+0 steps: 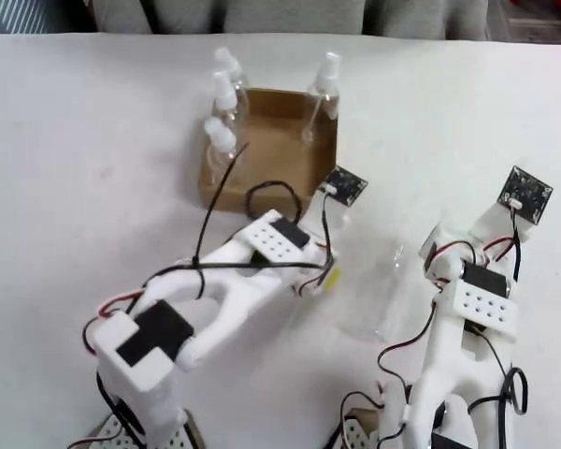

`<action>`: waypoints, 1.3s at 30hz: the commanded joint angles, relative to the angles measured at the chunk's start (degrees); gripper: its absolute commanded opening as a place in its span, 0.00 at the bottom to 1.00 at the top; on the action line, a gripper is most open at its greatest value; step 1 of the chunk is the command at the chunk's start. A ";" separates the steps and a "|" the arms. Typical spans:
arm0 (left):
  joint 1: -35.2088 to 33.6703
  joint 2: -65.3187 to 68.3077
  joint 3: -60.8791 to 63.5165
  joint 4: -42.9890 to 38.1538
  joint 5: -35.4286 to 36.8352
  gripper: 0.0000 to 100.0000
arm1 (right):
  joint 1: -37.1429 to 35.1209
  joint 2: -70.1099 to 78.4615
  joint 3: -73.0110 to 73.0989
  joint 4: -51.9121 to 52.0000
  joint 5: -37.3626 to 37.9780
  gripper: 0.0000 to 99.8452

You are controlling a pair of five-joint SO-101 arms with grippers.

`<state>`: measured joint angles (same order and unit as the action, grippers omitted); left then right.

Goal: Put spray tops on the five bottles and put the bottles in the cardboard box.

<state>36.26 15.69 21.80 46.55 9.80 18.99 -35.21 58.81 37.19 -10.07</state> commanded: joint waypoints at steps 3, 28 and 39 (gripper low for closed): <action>-0.40 1.45 -5.80 2.99 0.79 0.18 | -0.31 -1.36 -0.53 -0.92 0.70 0.04; -0.22 -15.69 13.71 -5.89 0.18 0.02 | -0.31 -1.36 -0.53 -0.92 0.79 0.04; -0.57 -37.14 29.71 -7.65 -7.47 0.02 | -0.31 -1.98 -0.88 1.71 0.79 0.04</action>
<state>36.35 -13.76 50.02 40.40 4.79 18.99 -35.21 58.81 37.27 -9.89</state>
